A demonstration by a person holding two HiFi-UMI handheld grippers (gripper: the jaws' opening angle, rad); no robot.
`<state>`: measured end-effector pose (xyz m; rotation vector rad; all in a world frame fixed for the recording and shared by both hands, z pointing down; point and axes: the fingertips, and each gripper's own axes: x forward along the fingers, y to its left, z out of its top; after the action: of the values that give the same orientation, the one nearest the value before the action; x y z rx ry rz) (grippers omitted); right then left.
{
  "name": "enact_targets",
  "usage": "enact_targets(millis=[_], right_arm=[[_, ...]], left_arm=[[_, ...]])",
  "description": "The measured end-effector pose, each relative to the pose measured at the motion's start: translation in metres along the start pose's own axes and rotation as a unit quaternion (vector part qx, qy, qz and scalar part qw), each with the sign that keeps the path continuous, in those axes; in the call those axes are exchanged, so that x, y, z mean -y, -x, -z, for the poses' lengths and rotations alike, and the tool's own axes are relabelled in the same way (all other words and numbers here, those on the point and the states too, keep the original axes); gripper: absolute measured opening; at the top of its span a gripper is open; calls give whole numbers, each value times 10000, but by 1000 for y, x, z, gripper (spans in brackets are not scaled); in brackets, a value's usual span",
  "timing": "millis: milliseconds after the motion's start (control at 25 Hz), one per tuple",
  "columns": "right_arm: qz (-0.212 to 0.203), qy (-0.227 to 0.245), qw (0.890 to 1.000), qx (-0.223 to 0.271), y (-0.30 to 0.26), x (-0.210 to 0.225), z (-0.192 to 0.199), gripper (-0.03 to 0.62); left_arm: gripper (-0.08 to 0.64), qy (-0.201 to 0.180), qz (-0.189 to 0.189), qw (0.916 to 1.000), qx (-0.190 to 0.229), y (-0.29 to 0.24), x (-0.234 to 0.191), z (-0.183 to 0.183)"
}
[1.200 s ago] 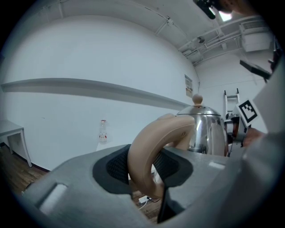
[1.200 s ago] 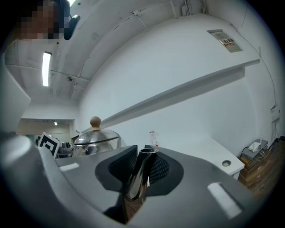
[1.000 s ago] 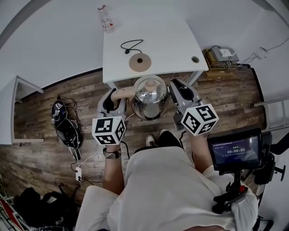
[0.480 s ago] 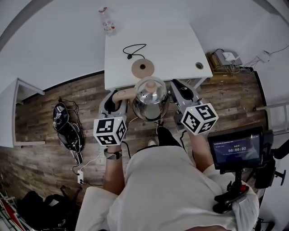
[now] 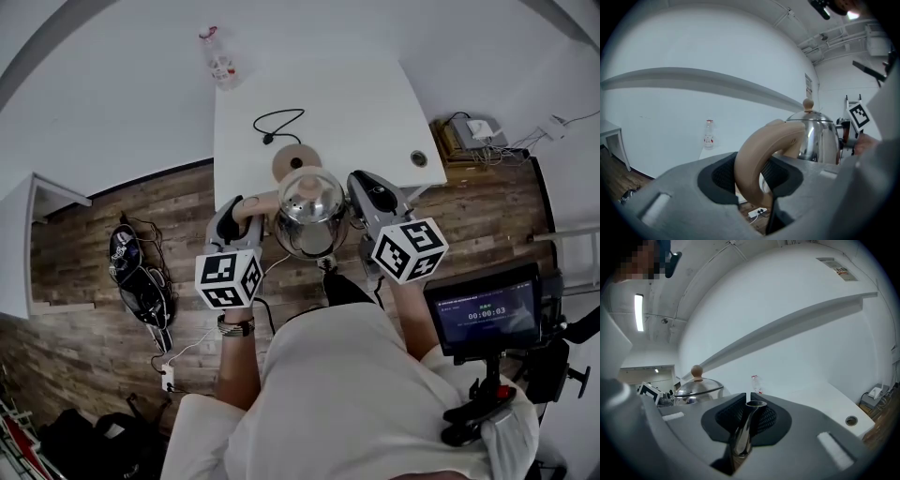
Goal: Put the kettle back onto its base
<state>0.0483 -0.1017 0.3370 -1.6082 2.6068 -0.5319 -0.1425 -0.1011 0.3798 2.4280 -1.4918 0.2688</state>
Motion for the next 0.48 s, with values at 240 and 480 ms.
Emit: enact_targets(millis=[240,480], right_arm=[[-132,-29,9998,-131,-39,20,-3,31],[-290,-127,9989,-353,-120,61,7,31]], left_arm=[[147,73,-181,9998,-18,-32,-17,-5],[147,189,-455,9987,-136,-100,-56,2]])
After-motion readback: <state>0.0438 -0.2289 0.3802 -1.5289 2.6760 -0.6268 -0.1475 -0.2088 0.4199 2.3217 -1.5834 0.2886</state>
